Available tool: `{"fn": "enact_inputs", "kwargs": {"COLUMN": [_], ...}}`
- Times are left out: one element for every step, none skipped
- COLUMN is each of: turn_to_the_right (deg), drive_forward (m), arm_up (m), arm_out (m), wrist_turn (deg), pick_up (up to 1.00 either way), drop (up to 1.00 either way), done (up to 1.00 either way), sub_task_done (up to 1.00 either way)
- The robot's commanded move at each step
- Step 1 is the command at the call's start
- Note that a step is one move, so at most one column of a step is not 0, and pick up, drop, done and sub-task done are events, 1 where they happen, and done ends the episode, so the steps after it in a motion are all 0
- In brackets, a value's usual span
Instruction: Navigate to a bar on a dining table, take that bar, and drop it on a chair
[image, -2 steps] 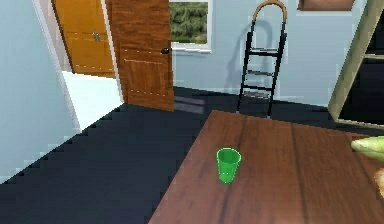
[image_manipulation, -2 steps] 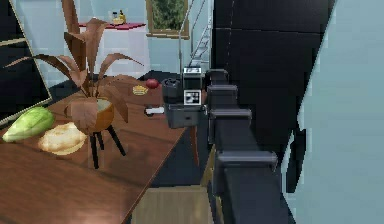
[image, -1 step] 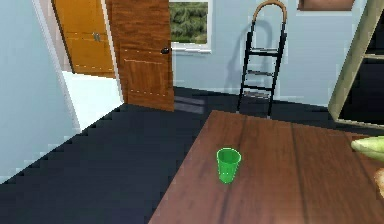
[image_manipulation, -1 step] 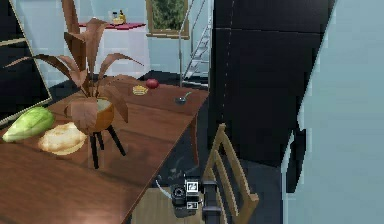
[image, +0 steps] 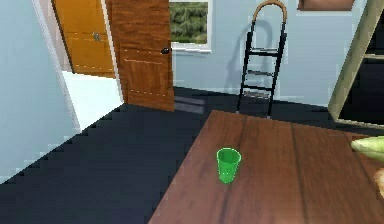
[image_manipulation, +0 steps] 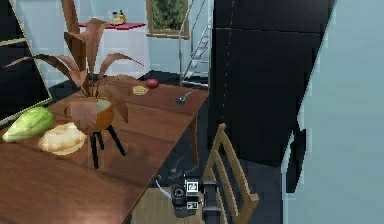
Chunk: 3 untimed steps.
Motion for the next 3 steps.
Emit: {"fn": "enact_inputs", "kwargs": {"turn_to_the_right": [0.0, 0.0, 0.0], "drive_forward": [0.00, 0.00, 0.00], "arm_up": [0.00, 0.10, 0.00], "arm_out": [0.00, 0.00, -0.08], "wrist_turn": [0.0, 0.0, 0.0], "pick_up": [0.00, 0.00, 0.00], "drop": [1.00, 0.00, 0.00], "done": [0.00, 0.00, 0.00], "sub_task_done": [0.00, 0.00, 0.00]}}
